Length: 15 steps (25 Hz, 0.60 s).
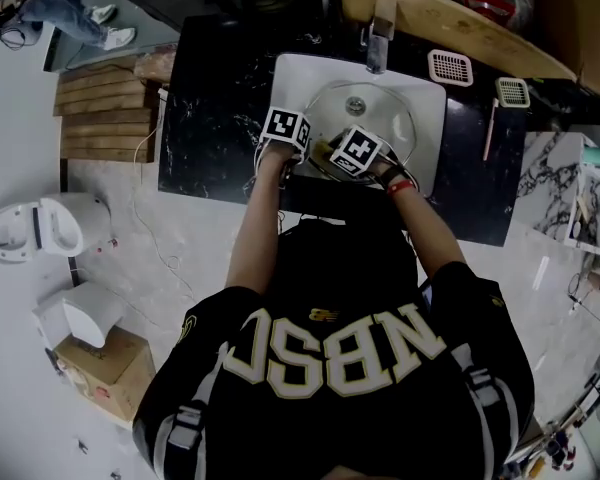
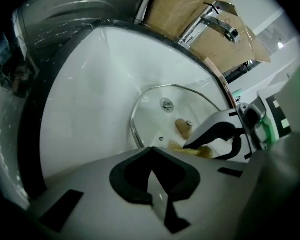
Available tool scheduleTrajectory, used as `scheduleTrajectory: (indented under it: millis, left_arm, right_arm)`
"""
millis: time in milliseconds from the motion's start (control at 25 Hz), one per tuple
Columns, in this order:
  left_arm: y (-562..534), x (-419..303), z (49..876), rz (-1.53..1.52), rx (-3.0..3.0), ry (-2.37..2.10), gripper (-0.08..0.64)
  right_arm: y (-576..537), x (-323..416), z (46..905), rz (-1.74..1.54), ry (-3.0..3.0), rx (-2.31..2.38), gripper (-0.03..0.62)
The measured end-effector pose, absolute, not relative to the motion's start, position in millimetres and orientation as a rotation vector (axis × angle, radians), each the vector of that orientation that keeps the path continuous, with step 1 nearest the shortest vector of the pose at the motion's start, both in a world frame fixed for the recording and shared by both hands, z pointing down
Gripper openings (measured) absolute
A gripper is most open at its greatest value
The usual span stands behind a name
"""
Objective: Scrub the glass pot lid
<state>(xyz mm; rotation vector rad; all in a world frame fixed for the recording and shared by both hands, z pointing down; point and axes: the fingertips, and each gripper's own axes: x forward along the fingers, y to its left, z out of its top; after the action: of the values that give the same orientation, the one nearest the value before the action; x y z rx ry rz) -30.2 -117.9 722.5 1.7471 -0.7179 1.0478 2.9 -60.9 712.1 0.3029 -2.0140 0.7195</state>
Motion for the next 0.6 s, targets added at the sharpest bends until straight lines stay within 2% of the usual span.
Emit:
scheduleTrajectory:
  millis: [480,600]
  left_arm:
    - [-117,-29,722,1.048,1.744,-0.724,0.012]
    - [-117,-30,721,1.051,1.738,-0.731,0.012]
  right_arm:
    - [-126,-8,744,0.646,-2.028,0.575,0.126]
    - [-154,0,754,0.544,-1.990,0.642,0.124]
